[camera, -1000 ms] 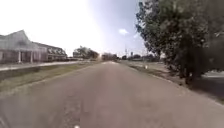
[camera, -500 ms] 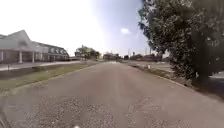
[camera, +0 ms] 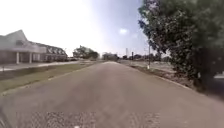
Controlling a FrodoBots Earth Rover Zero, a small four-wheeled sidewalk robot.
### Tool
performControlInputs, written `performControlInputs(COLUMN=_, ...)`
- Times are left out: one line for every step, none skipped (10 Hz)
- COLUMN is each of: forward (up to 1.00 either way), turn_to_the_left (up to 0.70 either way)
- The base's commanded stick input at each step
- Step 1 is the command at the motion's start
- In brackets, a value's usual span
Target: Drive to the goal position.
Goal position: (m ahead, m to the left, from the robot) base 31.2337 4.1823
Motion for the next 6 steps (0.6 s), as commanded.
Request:
performControlInputs(forward=0.91, turn_to_the_left=-0.12)
performControlInputs(forward=0.91, turn_to_the_left=-0.01)
performControlInputs(forward=0.91, turn_to_the_left=-0.01)
performControlInputs(forward=0.91, turn_to_the_left=-0.04)
performControlInputs(forward=0.91, turn_to_the_left=-0.32)
performControlInputs(forward=0.91, turn_to_the_left=-0.25)
